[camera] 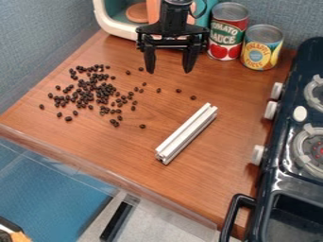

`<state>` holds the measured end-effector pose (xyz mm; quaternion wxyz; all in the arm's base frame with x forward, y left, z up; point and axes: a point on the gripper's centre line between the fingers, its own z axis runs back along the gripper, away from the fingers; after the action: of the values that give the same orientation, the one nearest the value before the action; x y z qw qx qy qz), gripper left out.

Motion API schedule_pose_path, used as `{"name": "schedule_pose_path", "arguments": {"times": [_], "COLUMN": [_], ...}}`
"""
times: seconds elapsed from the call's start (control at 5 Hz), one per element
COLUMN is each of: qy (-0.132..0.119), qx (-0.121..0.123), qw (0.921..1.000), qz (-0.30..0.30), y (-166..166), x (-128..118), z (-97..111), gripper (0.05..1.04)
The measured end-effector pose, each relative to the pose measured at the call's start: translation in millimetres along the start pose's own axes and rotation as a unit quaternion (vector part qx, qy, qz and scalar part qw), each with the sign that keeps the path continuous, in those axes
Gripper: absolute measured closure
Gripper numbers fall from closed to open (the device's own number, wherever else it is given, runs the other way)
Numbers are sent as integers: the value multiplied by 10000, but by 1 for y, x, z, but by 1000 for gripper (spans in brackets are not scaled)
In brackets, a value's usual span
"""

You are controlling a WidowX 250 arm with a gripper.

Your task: Sweep into pile

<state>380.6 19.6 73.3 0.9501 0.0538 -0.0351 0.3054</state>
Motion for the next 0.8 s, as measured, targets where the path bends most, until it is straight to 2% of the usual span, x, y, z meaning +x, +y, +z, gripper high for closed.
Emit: {"name": "schedule_pose_path", "arguments": {"times": [0.2, 0.4, 0.6, 0.8], "qy": [172, 108, -183, -464], "qx": [114, 39, -199, -662], "qw": [9998, 9986, 9933, 9762], "qz": [-45, -510, -1119, -2014], "y": [0, -10, -24, -28], "x": [-4, -9, -14, -22], "z": [-15, -11, 2, 19], "gripper": [83, 83, 83, 83]}}
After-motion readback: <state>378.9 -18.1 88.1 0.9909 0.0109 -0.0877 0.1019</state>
